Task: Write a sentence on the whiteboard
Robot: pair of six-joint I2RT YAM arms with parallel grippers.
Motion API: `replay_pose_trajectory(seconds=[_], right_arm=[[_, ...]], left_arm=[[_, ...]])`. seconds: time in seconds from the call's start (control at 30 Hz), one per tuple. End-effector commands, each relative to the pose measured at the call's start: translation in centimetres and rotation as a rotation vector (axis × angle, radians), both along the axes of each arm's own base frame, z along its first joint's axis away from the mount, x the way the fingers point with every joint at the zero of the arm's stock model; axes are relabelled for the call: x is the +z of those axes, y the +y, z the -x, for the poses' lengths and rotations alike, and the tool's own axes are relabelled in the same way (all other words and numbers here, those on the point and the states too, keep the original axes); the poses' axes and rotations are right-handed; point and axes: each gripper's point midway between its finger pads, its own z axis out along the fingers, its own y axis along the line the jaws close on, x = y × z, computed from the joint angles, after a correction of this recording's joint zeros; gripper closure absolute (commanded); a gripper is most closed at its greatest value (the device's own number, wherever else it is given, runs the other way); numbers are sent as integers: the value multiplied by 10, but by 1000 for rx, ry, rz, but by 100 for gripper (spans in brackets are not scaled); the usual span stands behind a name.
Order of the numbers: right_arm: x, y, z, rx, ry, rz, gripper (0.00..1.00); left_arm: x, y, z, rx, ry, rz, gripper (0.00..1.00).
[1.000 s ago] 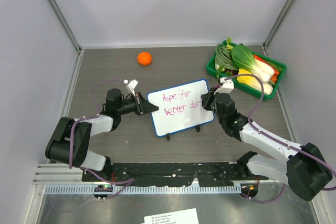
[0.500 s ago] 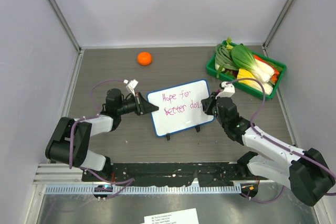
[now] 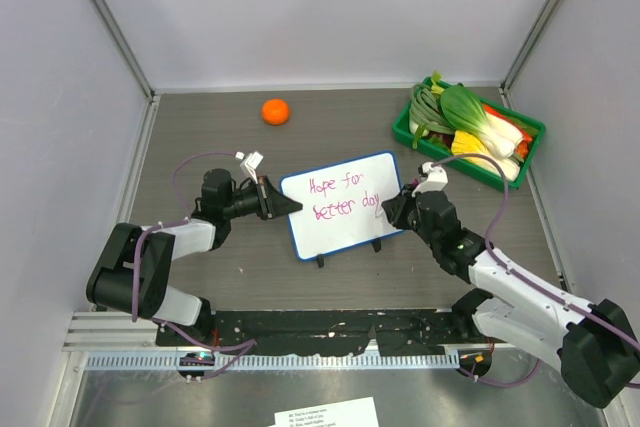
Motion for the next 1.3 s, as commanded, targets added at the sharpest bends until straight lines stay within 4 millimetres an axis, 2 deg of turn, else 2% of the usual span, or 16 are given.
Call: replay_pose_trajectory(seconds=[0.0, 0.1, 0.23, 0.43, 0.63, 0.77, 1.1, 1.27], right_arm=[[49, 6, -4, 12, -100, -85, 99], [66, 3, -9, -13, -140, -89, 99], [74, -3, -21, -55, -172, -60, 99], [72, -12, -44, -119, -178, -25, 99], [66, -18, -54, -158, -173, -24, 99], [58, -17, -57, -160, -160, -21, 99], [58, -17, -63, -178, -168, -36, 99], [49, -16, -64, -172, -147, -14, 99]], left_arm=[[-56, 18, 3, 88, 80, -184, 100], [-55, 18, 2, 89, 77, -182, 100], [-55, 19, 2, 90, 76, -183, 100], [-55, 18, 2, 90, 77, -182, 100], [-55, 19, 2, 90, 76, -183, 100], [-55, 18, 3, 88, 80, -181, 100], [-55, 18, 2, 89, 77, -182, 100], [-54, 18, 2, 89, 75, -181, 100]])
